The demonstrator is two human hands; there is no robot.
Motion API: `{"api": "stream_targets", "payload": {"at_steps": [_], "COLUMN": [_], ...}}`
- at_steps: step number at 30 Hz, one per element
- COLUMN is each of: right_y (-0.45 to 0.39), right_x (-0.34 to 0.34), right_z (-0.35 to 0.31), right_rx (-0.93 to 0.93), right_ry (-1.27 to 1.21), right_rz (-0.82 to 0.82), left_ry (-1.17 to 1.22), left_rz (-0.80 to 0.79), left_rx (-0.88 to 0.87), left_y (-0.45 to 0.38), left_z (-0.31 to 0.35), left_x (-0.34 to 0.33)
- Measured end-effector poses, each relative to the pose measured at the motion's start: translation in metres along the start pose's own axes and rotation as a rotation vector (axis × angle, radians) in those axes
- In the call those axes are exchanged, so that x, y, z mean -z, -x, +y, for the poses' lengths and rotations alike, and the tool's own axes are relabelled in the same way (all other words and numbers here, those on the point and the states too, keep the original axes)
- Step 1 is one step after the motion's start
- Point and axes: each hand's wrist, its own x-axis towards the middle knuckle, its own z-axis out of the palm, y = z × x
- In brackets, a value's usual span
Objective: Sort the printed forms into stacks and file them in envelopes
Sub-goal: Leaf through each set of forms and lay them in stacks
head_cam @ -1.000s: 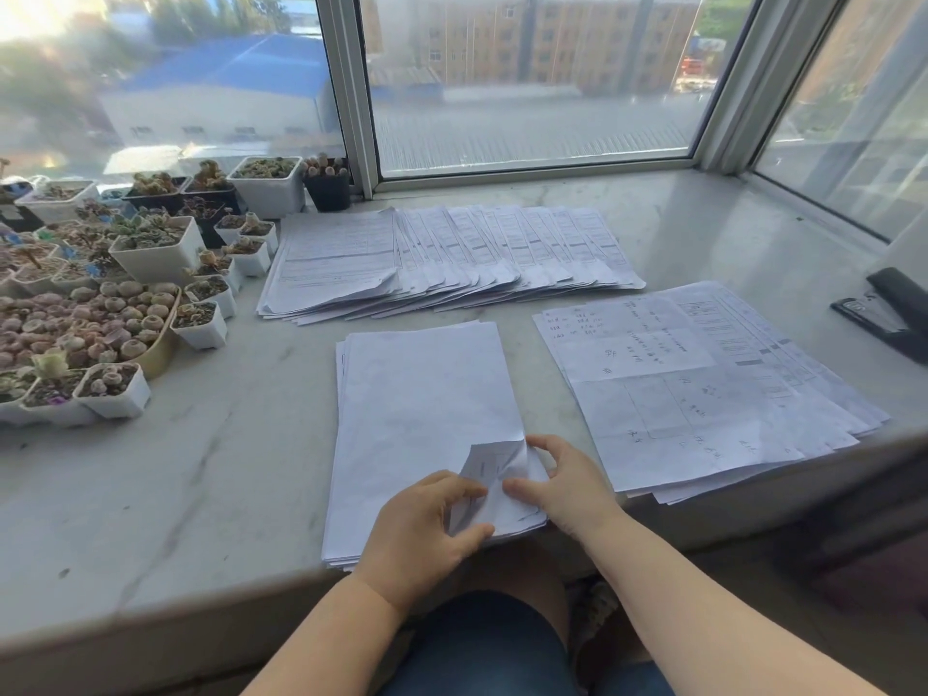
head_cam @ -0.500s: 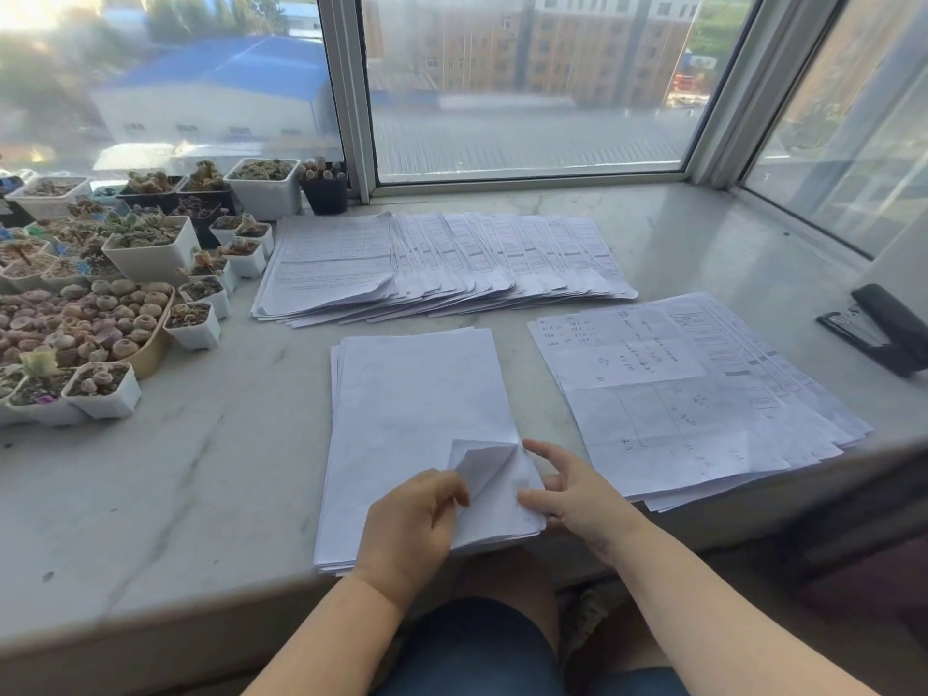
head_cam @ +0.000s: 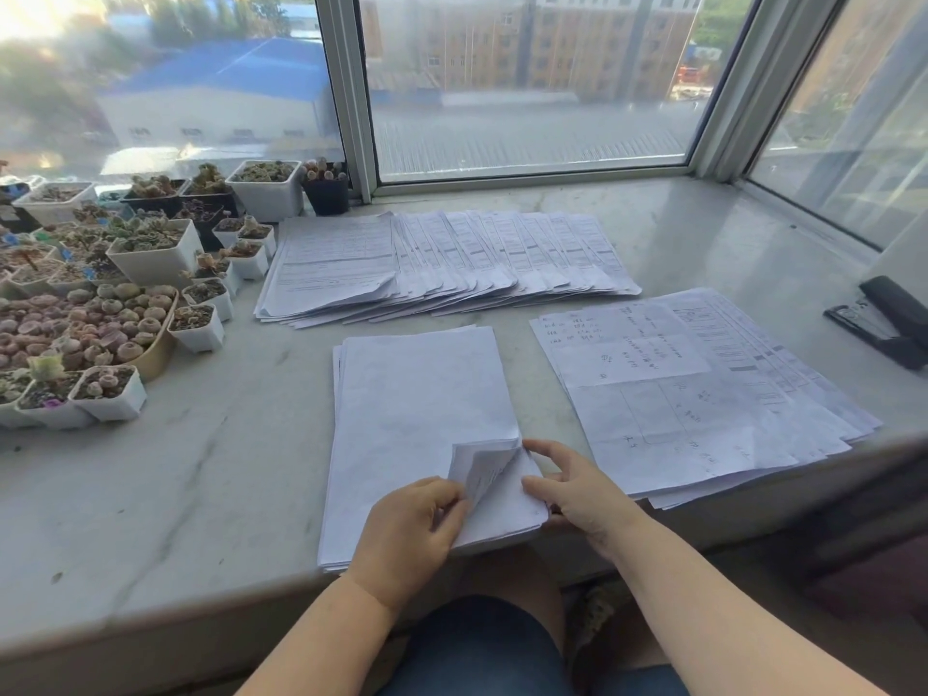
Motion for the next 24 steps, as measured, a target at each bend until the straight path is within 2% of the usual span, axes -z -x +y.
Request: {"api": "stream_targets", "payload": {"at_steps": [5,8,10,12,16,18,24], "right_y": [0.007,0.003,0.001,-0.001,-0.002,-0.005,-0.012], "right_x": [0.005,0.007,0.008,0.006,-0.003,-0.008,-0.011], "right_z": [-0.001,-0.004,-0.010,-0.018,-0.030,-0.030,-0.026], "right_rx": [-0.025,0.088,0.159,0.107,-0.184,-0.259,-0.311], "right_ry": [0.000,0.246,0.214,0.086,0.007,0.014,0.009], "right_rz": [-0.051,0.212,0.323,0.240,0.042,0.015,0.016], "left_ry": [0.052,0.106,0.133,0.140,0.129,0.126,0.047], "left_rz": [0.075,0.081,0.090,0.095,0.094,0.093,0.049], "left_rx": [0.125,0.190,0.218,0.237,0.254,0.249,0.207], "left_y": [0.000,-0.002,-0.003,-0.003,-0.001,0.000,-0.001], "left_z": [0.004,0.006,0.006,0.008,0.009,0.008,0.005], "left_x": [-0.008,-0.010,-0.009,-0.009,-0.010,-0.010,-0.012]}}
